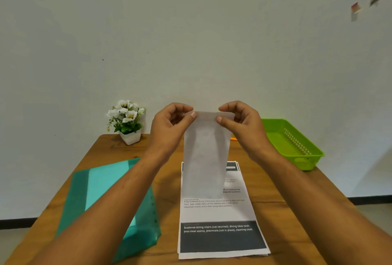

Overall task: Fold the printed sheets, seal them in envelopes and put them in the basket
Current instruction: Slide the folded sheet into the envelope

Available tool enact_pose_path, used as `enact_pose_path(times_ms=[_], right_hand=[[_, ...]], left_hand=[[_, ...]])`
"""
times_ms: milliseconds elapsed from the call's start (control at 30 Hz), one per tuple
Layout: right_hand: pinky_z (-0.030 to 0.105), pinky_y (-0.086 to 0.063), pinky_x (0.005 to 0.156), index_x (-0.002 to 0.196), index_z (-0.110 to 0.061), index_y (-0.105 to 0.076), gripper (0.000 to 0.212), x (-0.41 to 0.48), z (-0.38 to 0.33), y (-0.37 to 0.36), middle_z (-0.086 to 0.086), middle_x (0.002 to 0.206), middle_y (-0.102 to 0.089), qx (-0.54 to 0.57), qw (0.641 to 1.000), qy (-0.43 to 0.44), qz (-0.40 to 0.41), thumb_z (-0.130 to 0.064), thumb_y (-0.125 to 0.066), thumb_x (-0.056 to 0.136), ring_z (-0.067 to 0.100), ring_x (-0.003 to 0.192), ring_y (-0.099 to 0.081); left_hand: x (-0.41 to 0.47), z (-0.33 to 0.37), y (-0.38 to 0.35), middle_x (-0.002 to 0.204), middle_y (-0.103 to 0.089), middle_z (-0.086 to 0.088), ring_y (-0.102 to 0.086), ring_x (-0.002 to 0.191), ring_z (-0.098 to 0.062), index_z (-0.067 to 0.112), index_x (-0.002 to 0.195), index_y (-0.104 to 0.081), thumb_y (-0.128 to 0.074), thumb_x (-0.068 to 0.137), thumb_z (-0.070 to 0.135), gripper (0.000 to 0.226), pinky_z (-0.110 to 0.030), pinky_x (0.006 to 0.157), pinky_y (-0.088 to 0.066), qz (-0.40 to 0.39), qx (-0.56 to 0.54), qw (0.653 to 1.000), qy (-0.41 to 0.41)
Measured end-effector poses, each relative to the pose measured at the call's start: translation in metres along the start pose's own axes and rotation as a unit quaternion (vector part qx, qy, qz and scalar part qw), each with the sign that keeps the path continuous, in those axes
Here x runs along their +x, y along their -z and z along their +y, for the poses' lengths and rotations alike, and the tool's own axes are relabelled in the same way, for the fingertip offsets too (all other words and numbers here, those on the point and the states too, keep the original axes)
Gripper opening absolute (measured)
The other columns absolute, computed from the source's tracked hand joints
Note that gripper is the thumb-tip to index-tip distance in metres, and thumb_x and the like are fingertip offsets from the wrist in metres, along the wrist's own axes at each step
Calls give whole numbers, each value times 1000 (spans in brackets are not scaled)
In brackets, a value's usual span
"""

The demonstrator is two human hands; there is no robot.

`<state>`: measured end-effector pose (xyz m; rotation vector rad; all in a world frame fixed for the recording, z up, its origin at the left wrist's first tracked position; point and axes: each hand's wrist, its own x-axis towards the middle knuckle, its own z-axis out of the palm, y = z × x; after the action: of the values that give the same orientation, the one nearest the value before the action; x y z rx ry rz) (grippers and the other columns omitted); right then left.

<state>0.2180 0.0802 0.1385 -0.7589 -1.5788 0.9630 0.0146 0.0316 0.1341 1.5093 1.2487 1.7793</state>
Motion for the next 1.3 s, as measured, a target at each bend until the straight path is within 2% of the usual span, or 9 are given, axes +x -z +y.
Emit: enact_pose_path(times_ms=[100,167,333,433,533,700,933,1067,1300], right_hand=[[24,-56,71,113,-18,-66,26,2,-8,0,3,103,-75,-14,999,32,15,-10,-78,91,15,89,-69],[27,-56,71,113,-22,-61,29,3,-10,1,-1,108,-73,-48,997,60,31,-10,-76,91,15,82,-64],[30,-51,66,97,-20,-69,8,2,-7,-3,-6,98,-72,-94,993,73,12,-16,-75,93,11,72,-62],[30,-55,71,100,-22,-75,12,-1,-6,-2,-8,99,-72,-133,987,87,-25,-25,-81,90,10,87,-68],[31,-55,82,100,-21,-77,10,0,-5,-2,-10,102,-72,-216,968,122,-43,-23,-79,90,8,99,-67],[17,-47,76,94,-20,-78,3,3,-8,-5,-12,91,-74,-224,969,102,-30,-20,-75,93,2,90,-68],[22,-53,78,101,-26,-77,13,1,-14,-14,-15,94,-72,-322,934,142,-63,-36,-71,97,-1,92,-64],[28,-56,75,98,-26,-79,12,3,-19,-10,-14,92,-74,-327,930,149,-74,-35,-71,96,1,89,-66],[22,-55,78,90,-23,-81,7,7,-28,20,-16,85,-76,-275,954,114,-43,-26,-76,94,1,86,-70]], left_hand=[[6,8,1,84,-72,-3,-66,81,-16,14,90,-72,-75,94,24,11,-46,79,-59,-7,2,1000,-18],[9,8,2,81,-69,-3,-64,79,-17,14,93,-71,-73,95,22,8,-52,80,-58,-8,10,1000,-23],[6,3,3,74,-64,-1,-60,74,-18,20,102,-66,-71,96,22,8,-54,77,-56,-16,44,998,-31],[6,1,4,81,-64,5,-61,79,-19,23,99,-67,-70,96,24,5,-57,76,-59,-5,53,998,-33],[6,5,5,86,-70,5,-67,83,-22,21,95,-72,-69,97,28,7,-53,75,-60,-19,73,996,-52],[1,4,8,95,-76,12,-70,92,-9,23,98,-80,-77,91,24,7,-32,73,-61,-73,156,981,-92],[-2,10,4,94,-76,12,-71,94,-8,21,101,-80,-73,95,28,12,-39,75,-62,-90,196,969,-120],[-1,17,7,89,-76,14,-71,90,-5,21,97,-81,-75,93,26,8,-35,70,-62,-86,197,968,-132],[5,19,16,87,-76,14,-70,88,-8,24,93,-81,-78,90,23,4,-20,67,-57,-51,163,980,-106]])
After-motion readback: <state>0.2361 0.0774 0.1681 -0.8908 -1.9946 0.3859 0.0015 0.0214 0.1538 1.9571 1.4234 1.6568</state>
